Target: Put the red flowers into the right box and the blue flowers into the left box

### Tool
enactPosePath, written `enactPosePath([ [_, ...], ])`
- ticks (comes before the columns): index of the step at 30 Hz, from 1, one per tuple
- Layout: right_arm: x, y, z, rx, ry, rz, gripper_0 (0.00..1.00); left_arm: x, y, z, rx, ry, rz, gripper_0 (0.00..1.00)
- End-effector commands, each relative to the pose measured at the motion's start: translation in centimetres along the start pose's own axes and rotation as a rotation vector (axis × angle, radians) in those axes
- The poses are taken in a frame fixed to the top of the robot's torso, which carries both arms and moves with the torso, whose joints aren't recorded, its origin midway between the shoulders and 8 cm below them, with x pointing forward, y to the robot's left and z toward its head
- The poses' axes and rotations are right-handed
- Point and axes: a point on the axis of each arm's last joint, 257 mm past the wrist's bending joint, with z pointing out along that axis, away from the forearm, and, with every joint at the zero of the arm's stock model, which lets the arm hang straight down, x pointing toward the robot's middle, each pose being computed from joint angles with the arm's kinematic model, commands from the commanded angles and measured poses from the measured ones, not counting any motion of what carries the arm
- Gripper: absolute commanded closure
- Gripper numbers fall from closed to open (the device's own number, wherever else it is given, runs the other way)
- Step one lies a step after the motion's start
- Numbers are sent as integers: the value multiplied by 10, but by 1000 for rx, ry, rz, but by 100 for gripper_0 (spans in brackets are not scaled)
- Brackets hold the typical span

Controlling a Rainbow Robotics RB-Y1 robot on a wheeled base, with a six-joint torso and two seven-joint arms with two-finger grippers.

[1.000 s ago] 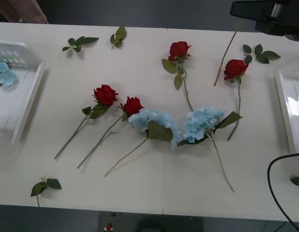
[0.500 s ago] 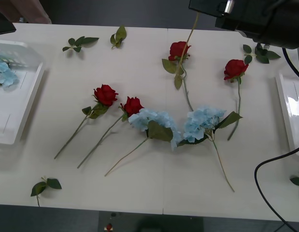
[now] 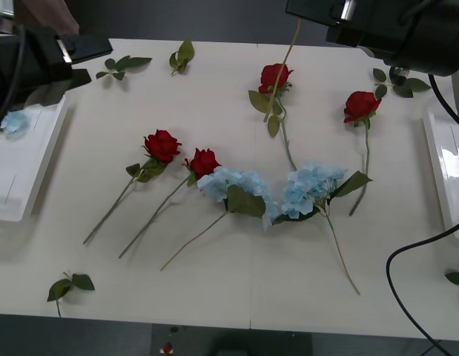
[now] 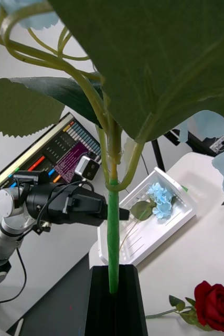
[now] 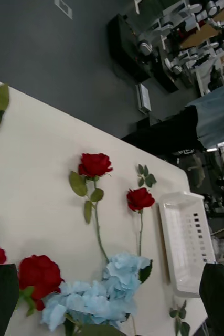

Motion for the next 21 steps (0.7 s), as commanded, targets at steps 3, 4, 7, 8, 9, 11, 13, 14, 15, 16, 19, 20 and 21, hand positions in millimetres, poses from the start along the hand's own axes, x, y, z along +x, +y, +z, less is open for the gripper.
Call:
enactPosePath([
  [3, -26, 28, 10, -49, -19, -44, 100, 16, -76, 31, 160, 25, 17, 0],
  [4, -26, 28, 10, -49, -19, -44, 100, 19, -81, 34, 171, 29, 16, 0],
  [7, -26, 28, 10, -49, -19, -44, 100, 30, -106, 48, 227, 55, 7, 0],
  [8, -26, 28, 10, -49, -19, -44, 100, 33, -112, 52, 240, 63, 7, 0],
  [9, -26, 28, 10, -49, -19, -44, 100, 36, -120, 57, 253, 68, 11, 0],
  [11, -26, 28, 10, -49, -19, -44, 100, 43, -133, 65, 273, 80, 21, 0],
  [13, -26, 28, 10, -49, -19, -44, 100, 49, -144, 74, 287, 88, 39, 0],
  [14, -26, 28, 10, -49, -19, -44, 100, 53, -149, 78, 292, 94, 46, 0],
  [15, -26, 28, 10, -49, -19, -44, 100, 55, -155, 82, 295, 94, 58, 0],
  [16, -26, 28, 10, -49, -19, -44, 100, 57, -157, 85, 295, 97, 64, 0],
  [19, -26, 28, 10, -49, -19, -44, 100, 68, -171, 96, 308, 107, 83, 0],
  [20, -26, 28, 10, -49, -19, -44, 100, 69, -173, 98, 309, 106, 89, 0],
  [21, -26, 28, 10, -49, -19, -44, 100, 71, -178, 101, 312, 106, 94, 0],
])
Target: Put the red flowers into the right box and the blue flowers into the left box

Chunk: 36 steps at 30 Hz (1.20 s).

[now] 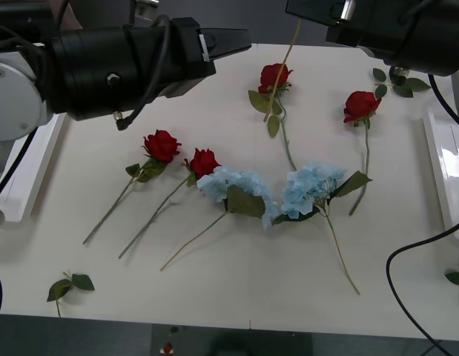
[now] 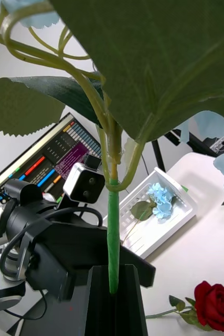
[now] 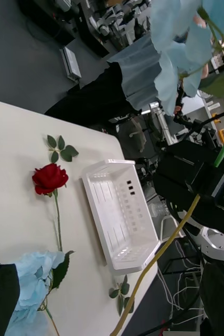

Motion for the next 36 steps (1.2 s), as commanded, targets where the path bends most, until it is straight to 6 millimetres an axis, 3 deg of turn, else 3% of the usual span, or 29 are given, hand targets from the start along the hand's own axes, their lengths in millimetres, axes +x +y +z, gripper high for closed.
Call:
enactPosePath([
  [1, -26, 27, 10, -49, -19, -45, 100, -5, -32, 13, 39, -14, 26, 0],
  [18, -26, 27, 10, -49, -19, -45, 100, 34, -39, 64, 29, 39, 104, 0],
  [19, -26, 27, 10, -49, -19, -45, 100, 36, -39, 65, 26, 43, 110, 8],
  [21, -26, 27, 10, -49, -19, -45, 100, 39, -37, 66, 23, 47, 108, 56],
  [22, -26, 27, 10, -49, -19, -45, 100, 40, -37, 66, 22, 50, 108, 89],
  [23, -26, 27, 10, -49, -19, -45, 100, 40, -37, 66, 22, 50, 107, 100],
  [36, -26, 27, 10, -49, -19, -45, 100, 40, -39, 67, 27, 50, 101, 100],
])
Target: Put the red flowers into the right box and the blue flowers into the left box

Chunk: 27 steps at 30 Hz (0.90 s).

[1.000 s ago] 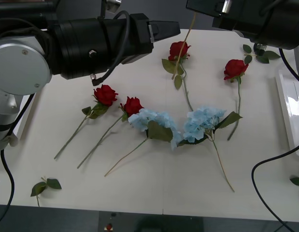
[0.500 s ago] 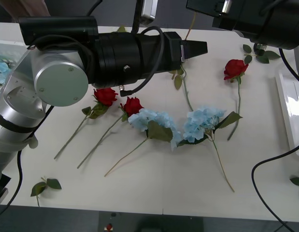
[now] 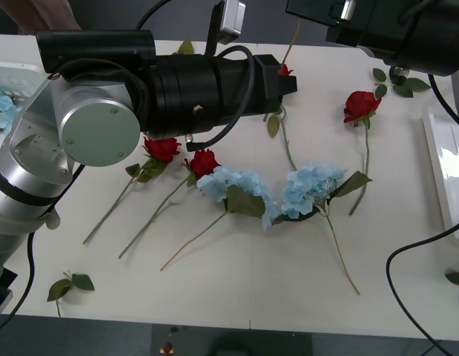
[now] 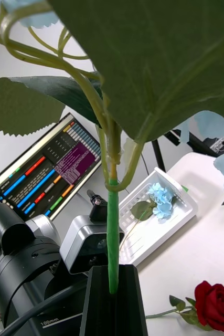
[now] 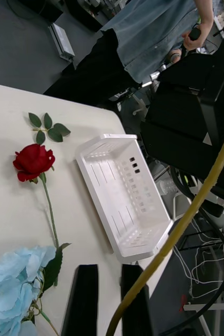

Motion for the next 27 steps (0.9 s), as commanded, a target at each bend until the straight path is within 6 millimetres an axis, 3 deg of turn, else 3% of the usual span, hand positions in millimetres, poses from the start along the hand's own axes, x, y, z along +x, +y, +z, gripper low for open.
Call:
enactPosePath([
  [1, -26, 27, 10, -49, -19, -46, 100, -17, -19, -1, 32, -32, 1, 100],
  [7, -26, 27, 10, -49, -19, -46, 98, -18, -19, -1, 32, -33, 4, 100],
  [8, -26, 27, 10, -49, -19, -46, 78, -18, -19, -1, 32, -33, 4, 100],
  [9, -26, 27, 10, -49, -19, -46, 42, -18, -19, -1, 31, -33, 4, 100],
  [10, -26, 27, 10, -49, -19, -46, 14, -20, -19, -1, 31, -37, 5, 100],
  [12, -26, 27, 10, -49, -19, -46, 0, -20, -20, -2, 32, -38, 7, 100],
  [17, -26, 27, 10, -49, -19, -46, 0, -28, -16, -5, 25, -61, 15, 100],
  [20, -26, 27, 10, -49, -19, -46, 0, -42, -11, -15, 17, -83, 12, 100],
  [27, -26, 27, 10, -49, -19, -46, 0, -68, 5, -53, -59, -81, 34, 100],
])
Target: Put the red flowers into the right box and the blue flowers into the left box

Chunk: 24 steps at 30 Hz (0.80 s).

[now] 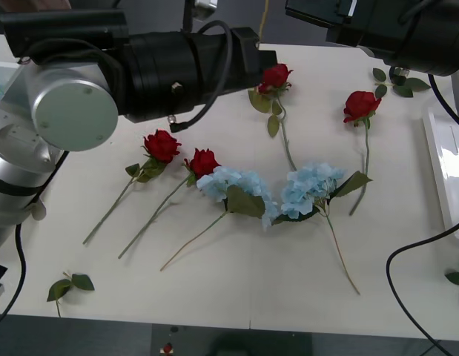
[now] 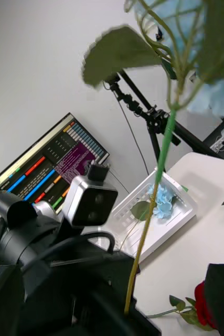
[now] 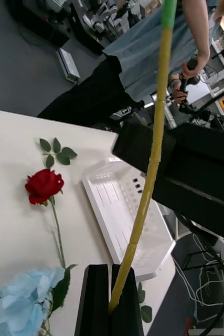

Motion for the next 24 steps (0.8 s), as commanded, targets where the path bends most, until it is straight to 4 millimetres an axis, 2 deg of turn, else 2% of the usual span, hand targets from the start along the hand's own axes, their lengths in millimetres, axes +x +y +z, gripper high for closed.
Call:
enactPosePath([
  [1, -26, 27, 10, -49, -19, -46, 0, -33, -5, -36, -49, 7, 40, 100],
  [5, -26, 27, 10, -49, -19, -46, 0, -39, 9, -69, -111, 60, 37, 100],
  [11, -26, 27, 10, -49, -19, -46, 0, -41, 41, -136, -227, 94, 35, 100],
  [13, -26, 27, 10, -49, -19, -46, 0, -40, 55, -168, -272, 81, 25, 100],
  [14, -26, 27, 10, -49, -19, -46, 0, -40, 59, -177, -287, 77, 24, 100],
  [16, -26, 27, 10, -49, -19, -46, 0, -37, 77, -210, -348, 67, 11, 100],
  [17, -26, 27, 10, -49, -19, -46, 0, -36, 82, -218, -363, 66, 11, 100],
  [21, -26, 27, 10, -49, -19, -46, 0, -31, 113, -275, -471, 70, 20, 100],
  [22, -13, 16, 5, -27, -1, -19, 0, -31, 122, -291, -496, 67, 13, 100],
  [23, -13, 16, 5, -26, -2, -20, 0, -30, 127, -299, -505, 67, 8, 100],
  [24, -11, 13, 2, -17, 0, -15, 0, -29, 137, -315, -524, 61, -5, 100],
])
